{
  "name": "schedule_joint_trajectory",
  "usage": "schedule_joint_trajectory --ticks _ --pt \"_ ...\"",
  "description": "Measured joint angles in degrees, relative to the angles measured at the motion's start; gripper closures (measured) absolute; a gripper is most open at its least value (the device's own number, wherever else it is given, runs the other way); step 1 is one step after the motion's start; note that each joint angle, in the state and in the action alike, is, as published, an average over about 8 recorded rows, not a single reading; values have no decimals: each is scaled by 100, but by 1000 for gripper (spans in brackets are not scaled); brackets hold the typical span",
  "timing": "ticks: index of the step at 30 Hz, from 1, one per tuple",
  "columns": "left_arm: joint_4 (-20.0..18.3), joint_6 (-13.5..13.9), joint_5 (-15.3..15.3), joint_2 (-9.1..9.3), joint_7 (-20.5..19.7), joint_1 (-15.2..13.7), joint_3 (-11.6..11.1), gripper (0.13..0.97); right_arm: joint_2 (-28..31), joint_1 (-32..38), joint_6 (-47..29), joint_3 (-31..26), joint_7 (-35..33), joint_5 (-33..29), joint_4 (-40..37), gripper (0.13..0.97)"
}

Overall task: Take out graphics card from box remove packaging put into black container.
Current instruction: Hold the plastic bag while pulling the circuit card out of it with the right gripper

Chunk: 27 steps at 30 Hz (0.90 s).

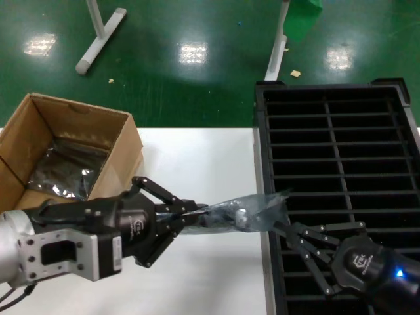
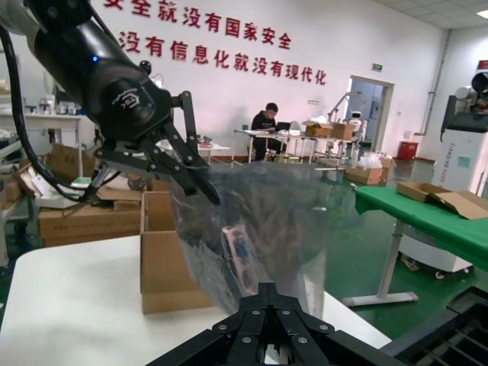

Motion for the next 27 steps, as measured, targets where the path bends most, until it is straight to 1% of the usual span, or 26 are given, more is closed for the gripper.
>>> schedule_joint_trajectory --ticks 7,13,20,23,27 --pt "0 -123 -367 -258 297 402 -342 955 85 135 4 -73 22 -79 -25 947" --pt "0 -199 -584 -389 484 650 -516 955 128 244 -26 -108 15 -96 -98 947" --pt "0 -226 -752 -434 645 784 -571 955 156 473 -87 -165 53 -93 -261 947" --pt "0 -223 -774 -430 675 767 -543 955 172 559 -115 -188 92 -85 -320 947" --pt "0 -215 -738 -382 664 664 -444 955 197 648 -140 -230 180 -78 -351 947"
